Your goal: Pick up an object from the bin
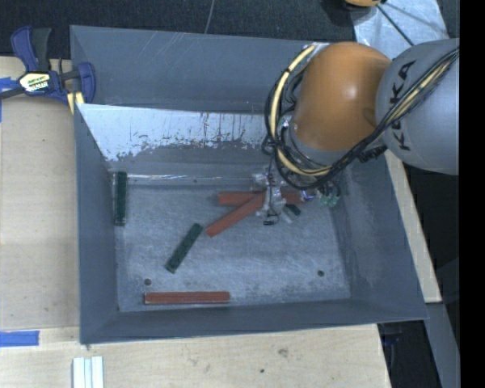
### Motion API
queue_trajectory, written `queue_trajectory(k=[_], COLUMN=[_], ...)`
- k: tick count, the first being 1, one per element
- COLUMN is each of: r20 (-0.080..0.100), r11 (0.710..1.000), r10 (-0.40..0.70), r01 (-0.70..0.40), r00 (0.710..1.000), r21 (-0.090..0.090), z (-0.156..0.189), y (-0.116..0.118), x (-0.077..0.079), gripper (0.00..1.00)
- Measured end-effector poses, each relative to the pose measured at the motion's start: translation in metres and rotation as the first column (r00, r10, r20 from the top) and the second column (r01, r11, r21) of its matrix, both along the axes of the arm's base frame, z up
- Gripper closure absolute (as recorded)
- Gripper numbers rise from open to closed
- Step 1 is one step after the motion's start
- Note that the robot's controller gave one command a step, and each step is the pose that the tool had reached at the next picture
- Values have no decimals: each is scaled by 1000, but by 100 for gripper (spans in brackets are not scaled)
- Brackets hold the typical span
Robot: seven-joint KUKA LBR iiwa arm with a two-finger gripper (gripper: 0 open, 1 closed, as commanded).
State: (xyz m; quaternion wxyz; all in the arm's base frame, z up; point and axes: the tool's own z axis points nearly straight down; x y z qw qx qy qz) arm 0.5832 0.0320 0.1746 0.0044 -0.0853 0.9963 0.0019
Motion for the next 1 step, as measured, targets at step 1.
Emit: queue_trajectory(k=[1], r20=[-5], r11=[995], r10=[-97], r01=[97], r00=[995], r21=[-4], z=[113], y=[3], x=[9], gripper=[100])
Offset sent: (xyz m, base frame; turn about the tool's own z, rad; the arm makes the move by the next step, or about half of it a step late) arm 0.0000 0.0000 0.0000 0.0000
